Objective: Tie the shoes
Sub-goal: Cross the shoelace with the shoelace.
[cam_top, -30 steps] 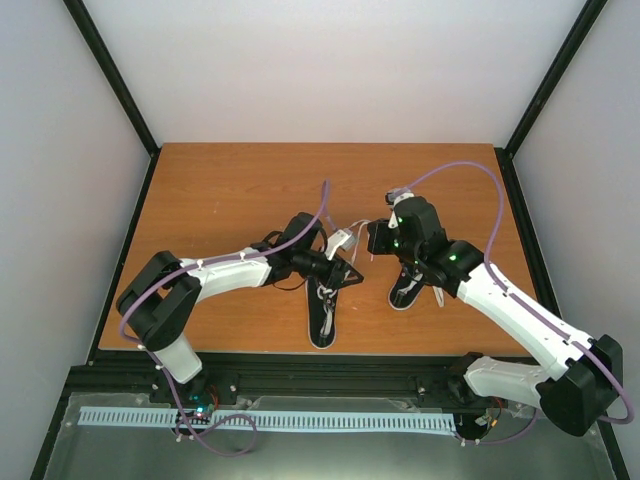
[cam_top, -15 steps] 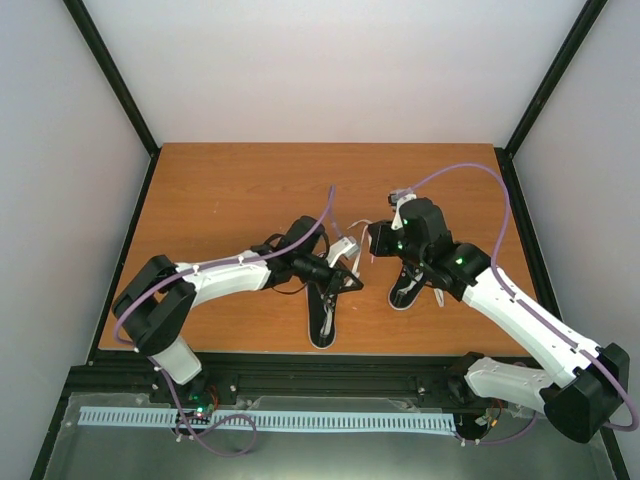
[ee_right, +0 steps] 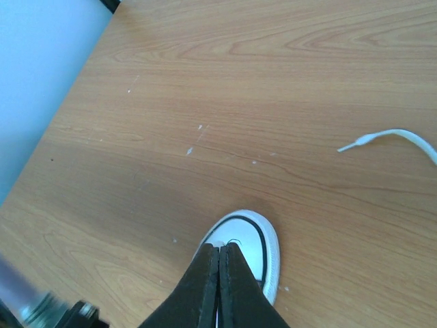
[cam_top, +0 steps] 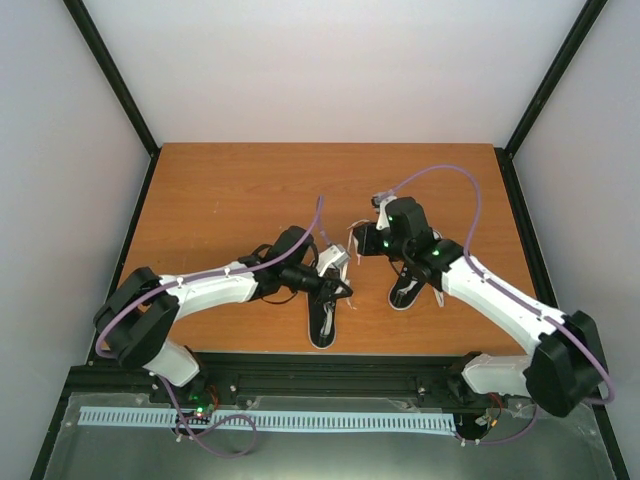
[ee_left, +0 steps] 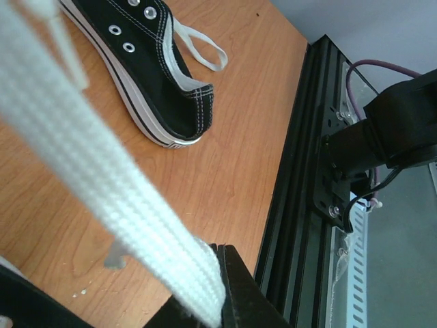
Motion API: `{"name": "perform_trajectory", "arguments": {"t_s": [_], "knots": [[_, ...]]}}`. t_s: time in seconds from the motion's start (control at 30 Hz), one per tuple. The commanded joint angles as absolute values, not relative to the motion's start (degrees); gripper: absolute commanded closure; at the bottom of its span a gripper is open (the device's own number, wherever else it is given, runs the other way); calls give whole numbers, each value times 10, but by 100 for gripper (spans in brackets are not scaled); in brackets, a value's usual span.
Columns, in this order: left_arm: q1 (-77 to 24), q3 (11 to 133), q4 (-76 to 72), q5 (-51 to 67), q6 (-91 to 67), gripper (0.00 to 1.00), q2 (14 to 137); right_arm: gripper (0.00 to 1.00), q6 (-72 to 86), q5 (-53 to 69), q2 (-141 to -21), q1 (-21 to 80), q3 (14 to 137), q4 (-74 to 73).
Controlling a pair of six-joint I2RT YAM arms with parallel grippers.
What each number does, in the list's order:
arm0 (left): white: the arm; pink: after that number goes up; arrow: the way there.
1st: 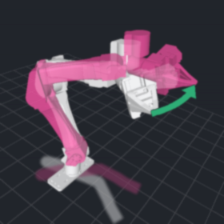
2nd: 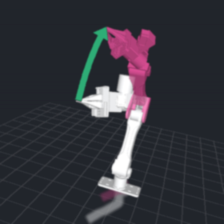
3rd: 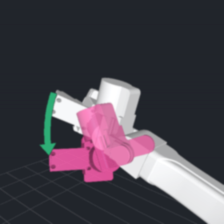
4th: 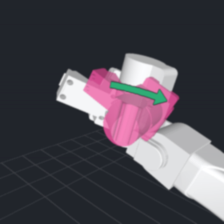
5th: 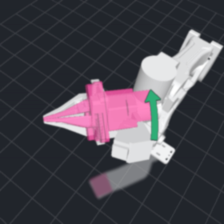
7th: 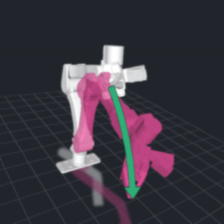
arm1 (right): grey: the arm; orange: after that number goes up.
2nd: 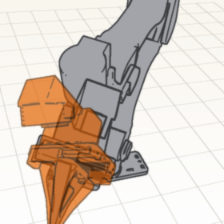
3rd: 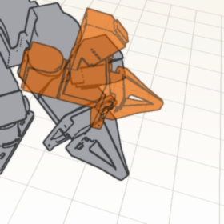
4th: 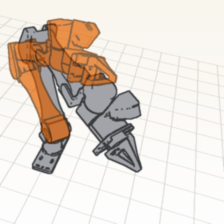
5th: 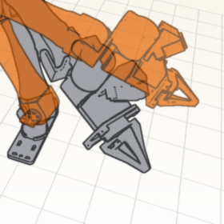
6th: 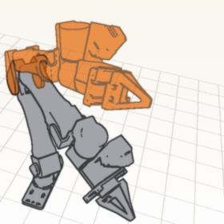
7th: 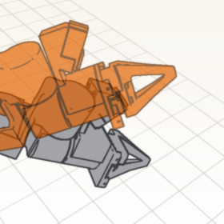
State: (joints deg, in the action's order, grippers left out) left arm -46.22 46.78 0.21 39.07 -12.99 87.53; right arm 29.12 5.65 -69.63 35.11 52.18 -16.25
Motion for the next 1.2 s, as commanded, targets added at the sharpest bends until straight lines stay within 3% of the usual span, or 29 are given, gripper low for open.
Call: {"name": "perform_trajectory", "arguments": {"t_s": [0.0,0.23,0.27,0.57,0.77,1.17], "knots": [[-468,454,-24,357,-138,99,844,97,271,126,-756,338,516,-58],[-461,425,-25,312,-158,99,814,97,283,186,-864,333,518,14],[-459,422,-26,309,-164,99,812,93,287,189,-873,329,515,20],[-409,406,-54,370,-215,99,810,25,279,241,-824,278,433,92],[-398,427,-37,427,-224,98,825,1,252,396,-737,278,352,218],[-398,441,-6,459,-221,98,829,0,235,481,-788,329,363,269]]}}
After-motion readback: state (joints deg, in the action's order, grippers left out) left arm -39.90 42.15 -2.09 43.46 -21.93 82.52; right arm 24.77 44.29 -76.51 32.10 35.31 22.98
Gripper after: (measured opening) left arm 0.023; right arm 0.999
